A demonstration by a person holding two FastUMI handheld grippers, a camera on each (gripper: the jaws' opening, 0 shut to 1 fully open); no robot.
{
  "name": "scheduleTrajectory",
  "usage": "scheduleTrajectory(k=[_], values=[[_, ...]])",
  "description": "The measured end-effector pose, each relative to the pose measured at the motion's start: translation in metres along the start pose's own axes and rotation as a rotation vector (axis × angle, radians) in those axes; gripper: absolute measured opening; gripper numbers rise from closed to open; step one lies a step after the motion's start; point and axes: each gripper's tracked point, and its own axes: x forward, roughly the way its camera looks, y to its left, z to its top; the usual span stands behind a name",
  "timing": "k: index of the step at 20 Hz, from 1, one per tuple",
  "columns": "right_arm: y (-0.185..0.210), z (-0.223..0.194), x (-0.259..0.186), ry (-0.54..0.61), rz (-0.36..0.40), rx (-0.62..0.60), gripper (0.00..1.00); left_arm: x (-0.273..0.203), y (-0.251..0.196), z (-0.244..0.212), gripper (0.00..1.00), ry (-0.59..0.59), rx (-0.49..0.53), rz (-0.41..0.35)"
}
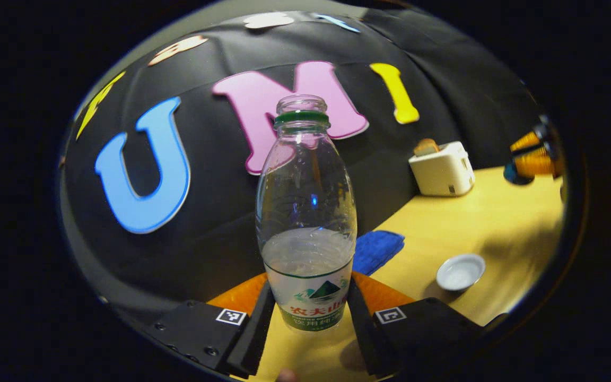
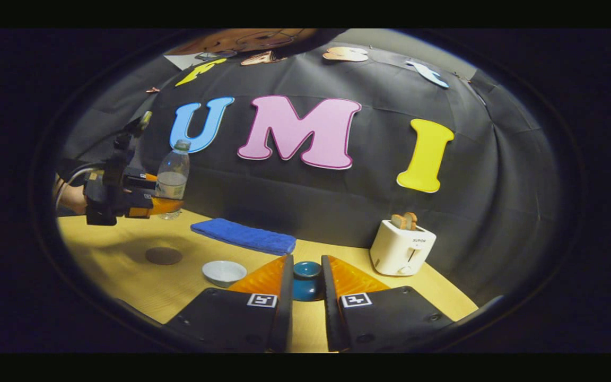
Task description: Open the teacup lid with one hand, grasp the water bottle and pour water into the teacup with the other hand; after pouring, place the water bottle on the coaster and then close the teacup lid.
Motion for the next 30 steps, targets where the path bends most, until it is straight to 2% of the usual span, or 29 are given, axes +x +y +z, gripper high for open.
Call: scheduleTrajectory(k=[5, 7, 11, 12, 13, 14, 18, 19, 21, 22, 23, 25, 26, 27, 28, 29, 30], values=[[0.007, 0.004, 0.006, 0.002, 0.007, 0.008, 0.34, 0.006, -0.015, -0.022, 0.73, 0.05, -0.215, -0.082], [0.009, 0.005, 0.008, 0.001, 0.007, 0.003, 0.29, -0.004, -0.025, -0.041, 0.74, 0.079, -0.284, -0.084], [0.014, 0.005, 0.01, 0.01, 0.014, -0.008, 0.29, -0.011, -0.027, -0.069, 0.73, 0.134, -0.397, -0.078], [0.015, 0.004, 0.01, 0.011, 0.015, -0.01, 0.34, -0.012, -0.027, -0.078, 0.74, 0.149, -0.408, -0.07], [0.015, 0.004, 0.01, 0.014, 0.017, -0.012, 0.29, -0.012, -0.027, -0.083, 0.74, 0.157, -0.407, -0.062], [0.016, 0.004, 0.011, 0.014, 0.017, -0.014, 0.29, -0.012, -0.028, -0.087, 0.74, 0.161, -0.399, -0.059], [0.019, 0.002, 0.015, 0.023, 0.022, -0.016, 0.29, -0.012, -0.04, -0.088, 0.75, 0.145, -0.387, -0.093], [0.021, 0.003, 0.016, 0.022, 0.025, -0.019, 0.34, -0.009, -0.04, -0.092, 0.76, 0.147, -0.379, -0.086], [0.023, 0.005, 0.017, 0.019, 0.029, -0.021, 0.29, -0.009, -0.039, -0.096, 0.77, 0.159, -0.373, -0.079], [0.024, 0.005, 0.018, 0.02, 0.031, -0.02, 0.34, -0.008, -0.039, -0.098, 0.77, 0.165, -0.375, -0.075], [0.026, 0.004, 0.019, 0.022, 0.034, -0.018, 0.29, -0.009, -0.04, -0.102, 0.77, 0.173, -0.381, -0.074], [0.029, 0.003, 0.021, 0.026, 0.04, -0.015, 0.29, -0.01, -0.039, -0.105, 0.78, 0.182, -0.39, -0.07], [0.031, 0.003, 0.022, 0.026, 0.043, -0.014, 0.34, -0.011, -0.039, -0.103, 0.78, 0.176, -0.397, -0.072], [0.033, 0.002, 0.022, 0.028, 0.046, -0.012, 0.29, -0.01, -0.04, -0.104, 0.8, 0.174, -0.402, -0.07], [0.035, 0.001, 0.023, 0.032, 0.049, -0.007, 0.34, -0.01, -0.04, -0.105, 0.81, 0.177, -0.403, -0.072], [0.038, 0.0, 0.025, 0.033, 0.055, 0.0, 0.34, -0.011, -0.04, -0.108, 0.94, 0.186, -0.399, -0.069], [0.042, 0.001, 0.026, 0.034, 0.061, 0.01, 0.29, -0.011, -0.04, -0.11, 0.94, 0.194, -0.397, -0.066]])
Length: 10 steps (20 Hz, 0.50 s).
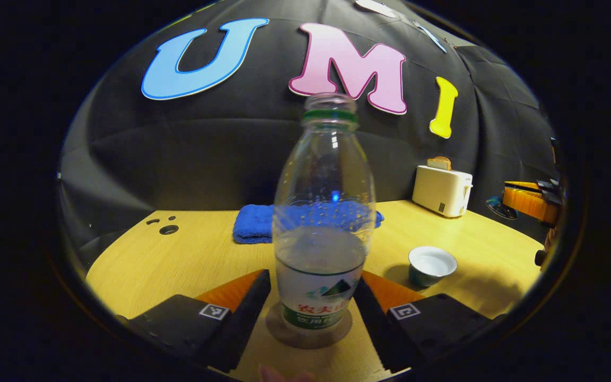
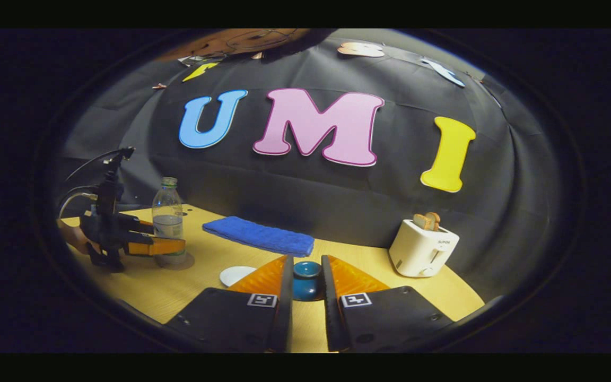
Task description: Open the teacup lid with one hand, grasp the water bottle and pour water into the teacup with the other hand; after pouring, place the water bottle on the coaster and then close the teacup lid.
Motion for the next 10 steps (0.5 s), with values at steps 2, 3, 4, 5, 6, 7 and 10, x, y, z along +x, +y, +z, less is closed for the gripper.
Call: scheduleTrajectory(k=[2, 3, 4, 5, 6, 7, 10], values=[[0.009, -0.001, 0.006, -0.003, 0.018, 0.028, 0.34, -0.003, 0.0, -0.002, 0.97, 0.004, -0.01, 0.002], [0.015, -0.003, 0.01, -0.001, 0.033, 0.052, 0.29, -0.005, 0.0, -0.003, 0.97, 0.009, -0.01, 0.004], [0.023, -0.006, 0.015, 0.005, 0.049, 0.079, 0.34, -0.008, 0.0, -0.005, 0.97, 0.013, -0.001, 0.007], [0.03, -0.01, 0.02, 0.011, 0.064, 0.104, 0.29, -0.011, -0.001, -0.007, 0.97, 0.014, 0.013, 0.007], [0.037, -0.011, 0.026, 0.01, 0.075, 0.131, 0.25, -0.014, -0.003, -0.01, 0.97, 0.022, 0.025, 0.004], [0.043, -0.014, 0.031, 0.009, 0.084, 0.152, 0.34, -0.018, -0.007, -0.014, 0.97, 0.032, 0.029, -0.001], [0.061, -0.022, 0.045, 0.016, 0.104, 0.193, 0.29, -0.032, -0.014, -0.023, 0.96, 0.05, 0.018, -0.014]])
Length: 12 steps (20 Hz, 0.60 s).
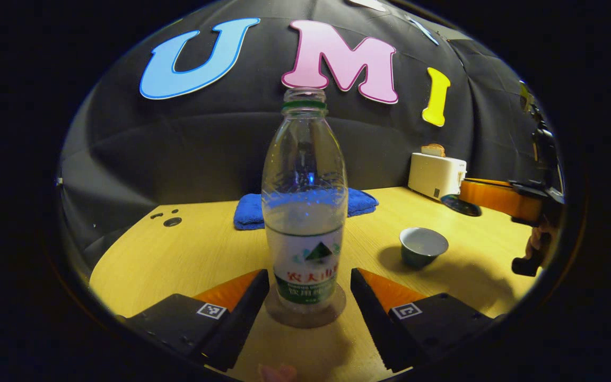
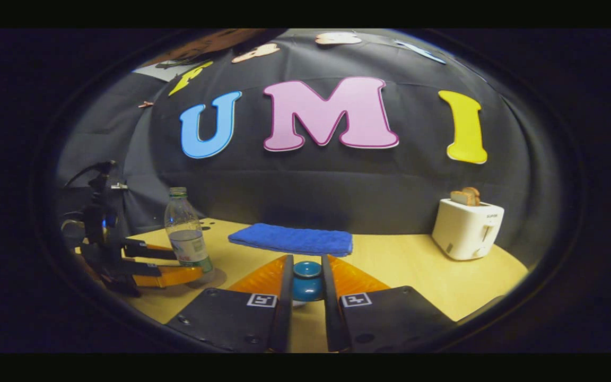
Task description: Open the teacup lid with one hand, grasp the water bottle and pour water into the teacup with the other hand; after pouring, place the water bottle on the coaster and then close the teacup lid.
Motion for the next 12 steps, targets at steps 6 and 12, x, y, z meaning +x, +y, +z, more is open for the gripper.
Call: scheduleTrajectory(k=[6, 12], values=[[0.014, -0.034, 0.023, 0.059, 0.009, 0.043, 0.29, -0.022, 0.003, -0.013, 0.97, 0.025, -0.014, 0.031], [0.017, -0.051, 0.032, 0.103, 0.013, 0.002, 0.29, -0.039, 0.001, -0.022, 0.97, 0.04, -0.026, 0.061]])
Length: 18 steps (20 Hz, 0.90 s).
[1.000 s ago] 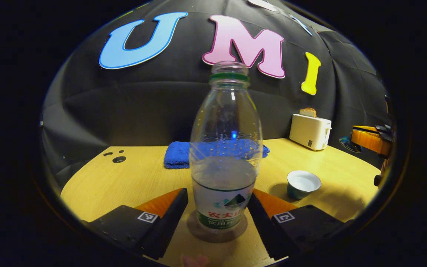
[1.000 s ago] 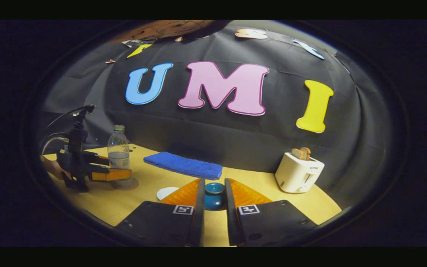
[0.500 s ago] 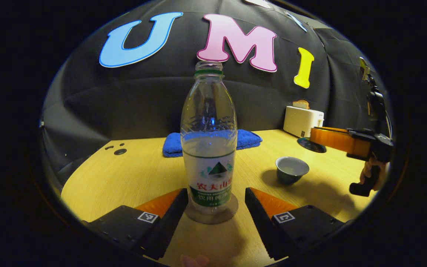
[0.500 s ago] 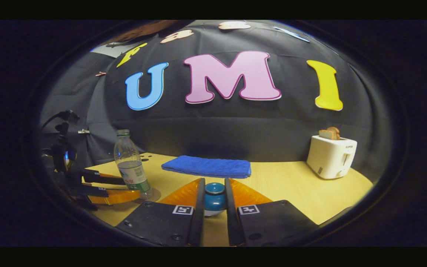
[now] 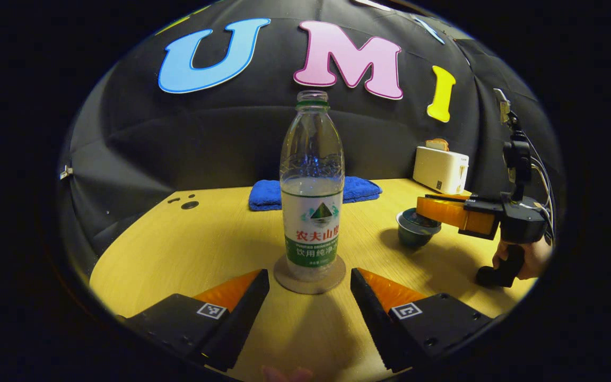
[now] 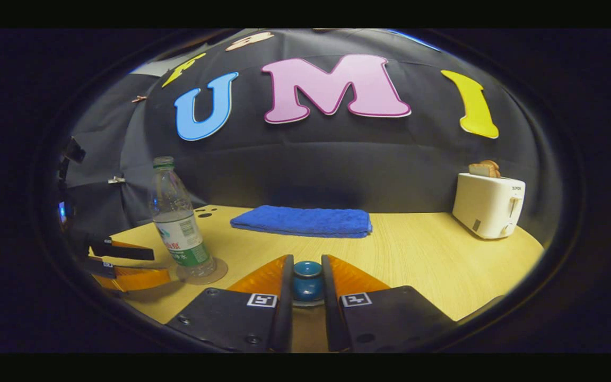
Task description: Open the teacup lid with one hand, grasp the water bottle and pour water into the teacup with the other hand; after pouring, place the water bottle on the coaster and then close the teacup lid.
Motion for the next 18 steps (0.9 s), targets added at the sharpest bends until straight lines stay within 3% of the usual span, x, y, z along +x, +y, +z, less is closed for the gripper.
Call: scheduleTrajectory(k=[6, 7, 8, 9, 10, 12, 13, 15, 18], values=[[-0.011, -0.007, 0.004, 0.033, -0.016, -0.034, 0.29, -0.003, 0.002, 0.002, 0.97, 0.0, -0.027, 0.004], [-0.012, -0.008, 0.005, 0.036, -0.022, -0.037, 0.34, -0.004, 0.003, 0.002, 0.97, 0.0, -0.028, 0.007], [-0.012, -0.008, 0.006, 0.039, -0.023, -0.041, 0.29, -0.006, 0.005, 0.004, 0.97, 0.0, -0.025, 0.009], [-0.01, -0.009, 0.006, 0.041, -0.024, -0.044, 0.36, -0.008, 0.005, 0.005, 0.97, -0.003, -0.022, 0.011], [-0.011, -0.01, 0.008, 0.044, -0.029, -0.049, 0.33, -0.011, 0.006, 0.007, 0.97, -0.004, -0.022, 0.012], [-0.012, -0.01, 0.008, 0.051, -0.026, -0.04, 0.44, -0.016, 0.006, 0.013, 0.97, -0.008, -0.027, 0.018], [-0.012, -0.009, 0.005, 0.051, -0.025, -0.029, 0.62, -0.019, 0.007, 0.018, 0.96, -0.011, -0.031, 0.021], [-0.013, 0.002, -0.001, 0.038, -0.033, -0.015, 0.76, -0.028, 0.006, 0.026, 0.96, -0.011, -0.045, 0.032], [-0.018, 0.044, -0.023, -0.016, -0.07, -0.024, 0.83, -0.045, 0.002, 0.049, 0.96, -0.027, -0.065, 0.049]])
